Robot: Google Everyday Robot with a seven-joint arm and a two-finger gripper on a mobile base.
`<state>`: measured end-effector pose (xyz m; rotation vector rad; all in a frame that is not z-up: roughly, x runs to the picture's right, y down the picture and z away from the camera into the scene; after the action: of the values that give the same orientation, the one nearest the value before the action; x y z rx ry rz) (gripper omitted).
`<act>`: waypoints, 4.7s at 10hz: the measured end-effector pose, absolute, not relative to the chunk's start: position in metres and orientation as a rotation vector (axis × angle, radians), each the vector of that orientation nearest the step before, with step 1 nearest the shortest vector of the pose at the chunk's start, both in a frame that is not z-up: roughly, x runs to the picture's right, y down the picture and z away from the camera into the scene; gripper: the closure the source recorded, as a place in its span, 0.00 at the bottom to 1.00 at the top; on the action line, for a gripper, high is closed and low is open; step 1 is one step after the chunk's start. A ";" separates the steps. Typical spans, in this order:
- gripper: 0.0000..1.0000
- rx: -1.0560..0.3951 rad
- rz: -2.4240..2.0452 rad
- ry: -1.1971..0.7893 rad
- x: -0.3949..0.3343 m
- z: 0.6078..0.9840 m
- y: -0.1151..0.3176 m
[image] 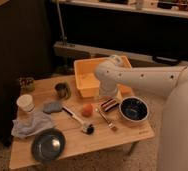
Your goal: Place sponge in purple bowl
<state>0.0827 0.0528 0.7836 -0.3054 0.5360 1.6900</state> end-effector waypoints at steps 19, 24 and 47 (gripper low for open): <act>0.20 -0.250 0.542 -0.161 -0.157 0.693 0.056; 0.20 -0.250 0.438 -0.233 -0.151 0.699 0.052; 0.20 -0.533 -0.122 -0.258 -0.279 0.893 0.054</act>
<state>-0.2790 0.0540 0.8930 -0.5334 -0.2577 -0.1223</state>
